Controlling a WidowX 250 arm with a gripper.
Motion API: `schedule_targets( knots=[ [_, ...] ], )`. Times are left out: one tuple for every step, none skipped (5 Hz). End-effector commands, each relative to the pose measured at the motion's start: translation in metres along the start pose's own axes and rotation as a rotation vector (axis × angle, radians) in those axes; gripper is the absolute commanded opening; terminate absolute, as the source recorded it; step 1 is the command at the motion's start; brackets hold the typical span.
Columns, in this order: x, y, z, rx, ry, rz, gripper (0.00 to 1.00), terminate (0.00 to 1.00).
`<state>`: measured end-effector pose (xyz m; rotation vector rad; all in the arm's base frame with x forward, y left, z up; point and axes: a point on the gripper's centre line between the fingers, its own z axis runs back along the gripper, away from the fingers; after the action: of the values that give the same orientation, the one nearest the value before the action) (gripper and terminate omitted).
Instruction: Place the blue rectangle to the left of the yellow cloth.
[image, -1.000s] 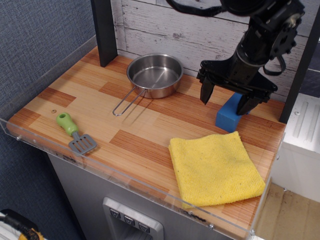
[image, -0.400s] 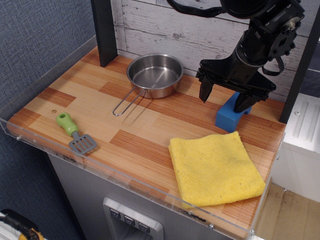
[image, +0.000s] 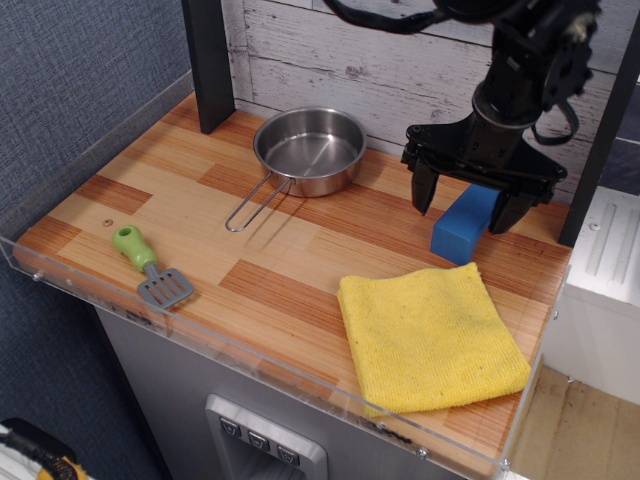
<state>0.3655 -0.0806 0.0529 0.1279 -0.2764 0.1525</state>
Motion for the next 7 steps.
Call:
schedule_targets(
  knots=[
    [0.004, -0.002, 0.021, -0.025, -0.051, -0.005, 1.00, 0.00],
    [0.006, 0.003, 0.009, -0.010, -0.021, 0.006, 1.00, 0.00],
    [0.005, 0.003, 0.001, 0.007, -0.002, 0.003, 1.00, 0.00],
    [0.004, 0.005, -0.007, 0.014, 0.011, 0.002, 1.00, 0.00],
    [0.003, 0.004, -0.011, 0.015, 0.019, -0.006, 1.00, 0.00],
    [0.002, 0.004, -0.011, 0.011, 0.026, -0.003, 1.00, 0.00],
    [0.002, 0.006, -0.008, 0.011, -0.009, 0.010, 0.00, 0.00]
  ],
)
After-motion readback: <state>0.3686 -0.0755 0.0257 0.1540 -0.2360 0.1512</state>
